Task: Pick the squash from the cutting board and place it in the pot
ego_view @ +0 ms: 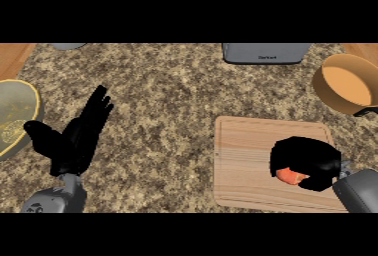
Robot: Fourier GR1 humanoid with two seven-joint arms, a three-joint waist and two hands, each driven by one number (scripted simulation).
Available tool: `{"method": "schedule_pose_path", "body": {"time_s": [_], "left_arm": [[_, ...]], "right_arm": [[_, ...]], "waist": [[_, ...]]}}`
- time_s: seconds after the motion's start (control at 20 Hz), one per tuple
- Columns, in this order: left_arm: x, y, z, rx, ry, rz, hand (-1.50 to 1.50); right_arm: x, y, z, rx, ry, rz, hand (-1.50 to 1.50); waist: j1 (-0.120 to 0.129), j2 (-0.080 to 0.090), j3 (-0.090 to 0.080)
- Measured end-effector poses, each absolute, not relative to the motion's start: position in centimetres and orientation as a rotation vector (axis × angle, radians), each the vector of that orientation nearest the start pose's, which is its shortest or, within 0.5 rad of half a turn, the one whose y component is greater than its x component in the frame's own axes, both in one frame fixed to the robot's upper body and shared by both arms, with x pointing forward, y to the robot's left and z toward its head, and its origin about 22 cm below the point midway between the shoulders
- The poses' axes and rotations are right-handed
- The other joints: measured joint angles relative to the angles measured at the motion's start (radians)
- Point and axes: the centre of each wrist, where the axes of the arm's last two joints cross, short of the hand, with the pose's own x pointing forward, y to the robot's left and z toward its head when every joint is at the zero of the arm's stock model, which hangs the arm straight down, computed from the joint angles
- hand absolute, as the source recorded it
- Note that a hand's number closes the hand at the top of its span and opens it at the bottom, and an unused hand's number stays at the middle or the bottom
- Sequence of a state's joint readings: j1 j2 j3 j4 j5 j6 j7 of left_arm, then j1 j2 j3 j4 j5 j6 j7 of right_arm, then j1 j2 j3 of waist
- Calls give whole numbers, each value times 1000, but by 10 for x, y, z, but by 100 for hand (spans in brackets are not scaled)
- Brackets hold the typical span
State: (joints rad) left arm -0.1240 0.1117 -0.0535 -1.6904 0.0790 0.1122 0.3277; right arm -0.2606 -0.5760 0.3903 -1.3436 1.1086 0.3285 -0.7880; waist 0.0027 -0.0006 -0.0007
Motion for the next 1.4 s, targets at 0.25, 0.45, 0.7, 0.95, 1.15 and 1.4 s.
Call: {"method": "schedule_pose_path", "body": {"time_s": [0.25, 0.45, 0.7, 0.95, 1.15, 1.4], "left_arm": [[264, 226, 64, 11, -1469, -8, 0], [267, 225, 63, 15, -1473, -8, 0], [263, 236, 62, 56, -1470, 36, 0], [263, 238, 61, 54, -1471, 30, 0], [261, 237, 61, 34, -1473, 12, 0], [263, 238, 61, 27, -1470, -2, 0]], "right_arm": [[287, -275, 25, -125, -1447, 2143, 150], [293, -298, 27, -203, -1419, 2024, 150], [289, -402, 46, -560, -1169, 1549, 150], [276, -484, 89, -874, -989, 1094, 150], [262, -528, 137, -1085, -960, 847, 150], [245, -558, 191, -1192, -1054, 703, 150]], "waist": [[-1, 0, 0], [-7, 0, 1], [-71, -1, 1], [-57, 2, 1], [-30, 1, 1], [-15, 0, 1]]}}
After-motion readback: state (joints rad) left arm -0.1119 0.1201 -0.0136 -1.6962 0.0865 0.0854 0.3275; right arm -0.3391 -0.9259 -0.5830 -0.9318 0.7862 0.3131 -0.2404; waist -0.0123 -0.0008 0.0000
